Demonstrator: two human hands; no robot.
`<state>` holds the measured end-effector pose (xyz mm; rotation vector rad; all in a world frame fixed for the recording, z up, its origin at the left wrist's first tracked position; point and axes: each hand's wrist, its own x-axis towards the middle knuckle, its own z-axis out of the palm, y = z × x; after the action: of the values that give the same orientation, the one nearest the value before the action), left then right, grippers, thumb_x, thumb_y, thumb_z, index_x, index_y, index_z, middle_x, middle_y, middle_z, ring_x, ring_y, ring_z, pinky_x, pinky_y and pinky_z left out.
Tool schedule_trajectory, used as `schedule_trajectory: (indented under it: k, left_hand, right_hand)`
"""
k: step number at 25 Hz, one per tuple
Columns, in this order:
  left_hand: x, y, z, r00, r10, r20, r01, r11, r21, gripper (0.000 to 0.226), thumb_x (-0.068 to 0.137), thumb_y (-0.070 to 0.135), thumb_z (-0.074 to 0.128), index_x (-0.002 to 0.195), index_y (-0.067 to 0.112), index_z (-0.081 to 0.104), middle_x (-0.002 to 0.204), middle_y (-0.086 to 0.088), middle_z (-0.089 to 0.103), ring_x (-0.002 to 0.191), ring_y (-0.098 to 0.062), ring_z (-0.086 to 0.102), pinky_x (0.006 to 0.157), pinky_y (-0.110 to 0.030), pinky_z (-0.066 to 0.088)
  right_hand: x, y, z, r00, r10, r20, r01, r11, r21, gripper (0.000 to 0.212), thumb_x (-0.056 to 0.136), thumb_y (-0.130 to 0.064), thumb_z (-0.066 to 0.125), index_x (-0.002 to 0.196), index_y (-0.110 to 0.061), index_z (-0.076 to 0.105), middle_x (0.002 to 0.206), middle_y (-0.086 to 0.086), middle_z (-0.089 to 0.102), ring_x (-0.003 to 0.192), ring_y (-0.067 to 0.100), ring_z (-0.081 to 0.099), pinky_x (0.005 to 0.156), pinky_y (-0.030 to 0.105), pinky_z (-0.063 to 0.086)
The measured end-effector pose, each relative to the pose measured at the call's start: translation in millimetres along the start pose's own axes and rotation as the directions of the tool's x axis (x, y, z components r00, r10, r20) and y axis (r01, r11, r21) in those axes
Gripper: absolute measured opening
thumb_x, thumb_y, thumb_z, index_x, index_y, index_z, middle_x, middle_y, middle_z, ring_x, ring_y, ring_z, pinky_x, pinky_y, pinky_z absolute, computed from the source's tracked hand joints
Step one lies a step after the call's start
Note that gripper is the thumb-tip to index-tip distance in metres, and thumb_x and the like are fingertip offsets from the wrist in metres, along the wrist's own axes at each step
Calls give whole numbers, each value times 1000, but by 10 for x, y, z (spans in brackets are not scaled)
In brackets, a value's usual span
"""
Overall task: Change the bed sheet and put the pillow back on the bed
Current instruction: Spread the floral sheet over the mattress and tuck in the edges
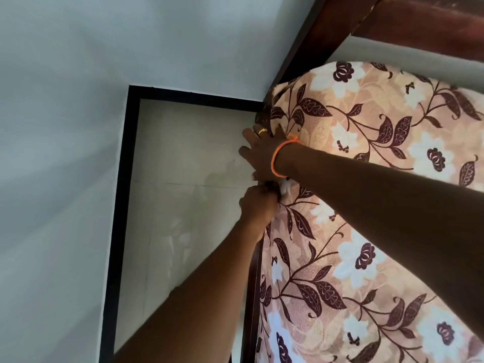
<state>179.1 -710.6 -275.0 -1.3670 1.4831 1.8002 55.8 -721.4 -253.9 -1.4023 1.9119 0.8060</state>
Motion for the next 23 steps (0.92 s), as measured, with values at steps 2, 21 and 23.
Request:
schedule_trajectory:
  k: [2, 21, 23]
  left_hand:
    - [-72, -7, -58, 989, 137, 55, -142, 984, 103, 38, 87, 36, 47, 104, 11, 69, 106, -13, 71, 96, -29, 66, 93, -45, 52]
    - [-1055, -1660, 59, 973, -208, 98, 203, 977, 64, 24, 91, 29, 52, 86, 12, 68, 106, -17, 72, 101, -32, 67, 94, -43, 53]
    - [-1012, -1607, -6, 994, -113, -2, 111, 973, 203, 18, 90, 19, 58, 74, 12, 60, 103, -21, 71, 98, -36, 66, 86, -40, 55]
  right_hand:
    - [-28, -76, 27, 998, -1, -57, -2, 999, -54, 55, 93, -35, 56, 142, -14, 41, 156, 19, 12, 145, 42, 8, 110, 71, 13]
    - [-1132, -1607, 734, 968, -157, 194, 181, 977, -112, 34, 97, -26, 47, 126, -13, 58, 129, 10, 58, 120, 31, 54, 97, 45, 41]
    - [-1103, -1595, 756, 989, -106, 106, 98, 992, 83, 33, 94, -29, 51, 121, -13, 58, 125, 11, 56, 116, 33, 55, 95, 46, 42]
